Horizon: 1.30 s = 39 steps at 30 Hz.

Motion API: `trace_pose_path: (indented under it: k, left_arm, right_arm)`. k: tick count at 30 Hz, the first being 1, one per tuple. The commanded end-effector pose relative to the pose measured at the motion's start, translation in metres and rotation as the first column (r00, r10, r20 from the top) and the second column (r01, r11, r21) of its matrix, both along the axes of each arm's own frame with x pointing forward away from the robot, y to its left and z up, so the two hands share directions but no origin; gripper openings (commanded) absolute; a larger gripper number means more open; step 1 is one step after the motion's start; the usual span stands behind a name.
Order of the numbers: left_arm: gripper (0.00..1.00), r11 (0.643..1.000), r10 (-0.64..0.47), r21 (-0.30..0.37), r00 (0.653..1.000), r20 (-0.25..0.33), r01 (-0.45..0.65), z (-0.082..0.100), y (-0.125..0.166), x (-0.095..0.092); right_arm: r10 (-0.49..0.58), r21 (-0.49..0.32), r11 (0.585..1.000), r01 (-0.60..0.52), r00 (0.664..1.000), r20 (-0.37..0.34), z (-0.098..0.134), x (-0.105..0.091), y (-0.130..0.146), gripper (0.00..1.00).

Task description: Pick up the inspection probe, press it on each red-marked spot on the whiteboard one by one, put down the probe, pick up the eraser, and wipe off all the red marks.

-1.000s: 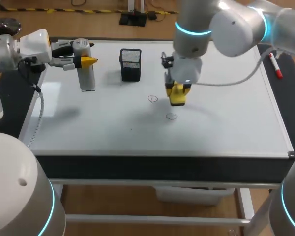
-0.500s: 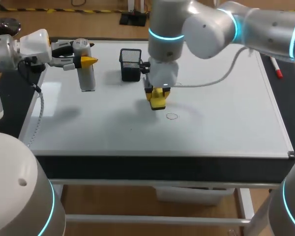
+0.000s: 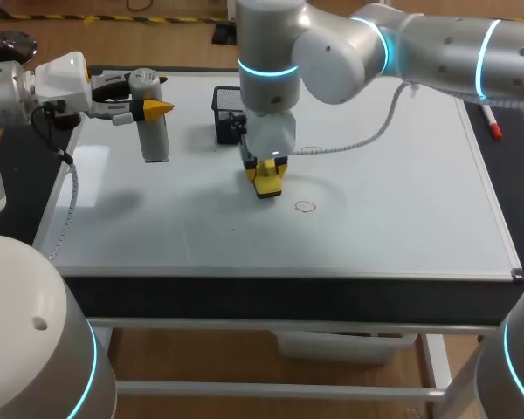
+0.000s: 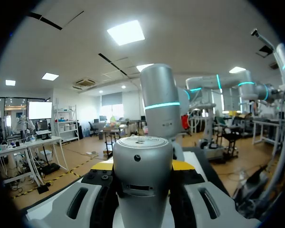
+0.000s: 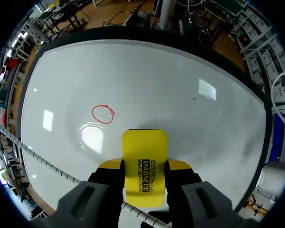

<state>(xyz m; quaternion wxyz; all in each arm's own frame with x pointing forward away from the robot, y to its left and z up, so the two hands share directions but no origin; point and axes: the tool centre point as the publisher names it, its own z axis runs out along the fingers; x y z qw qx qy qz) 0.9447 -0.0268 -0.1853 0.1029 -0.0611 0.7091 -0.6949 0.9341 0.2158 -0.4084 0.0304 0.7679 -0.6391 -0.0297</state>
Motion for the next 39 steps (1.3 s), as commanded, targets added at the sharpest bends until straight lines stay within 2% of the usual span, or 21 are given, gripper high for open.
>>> trace_pose_path:
  k: [1,24,39]
  left_arm:
    - [0.0,1.0,-0.001,0.0,1.0,0.0,0.001,0.001,0.0,0.0]
    - [0.0,1.0,-0.001,0.0,1.0,0.0,0.001,0.001,0.0,0.0]
    - [0.0,1.0,-0.001,0.0,1.0,0.0,0.001,0.001,0.0,0.0]
  right_arm:
    - [0.003,-0.005,1.0,-0.003,1.0,0.0,-0.004,0.001,0.001,0.0]
    - [-0.047,-0.025,0.999,0.046,0.999,-0.017,-0.017,0.005,-0.014,0.0]
    - [-0.108,-0.049,0.993,0.107,0.994,-0.014,-0.021,0.016,-0.041,0.0]
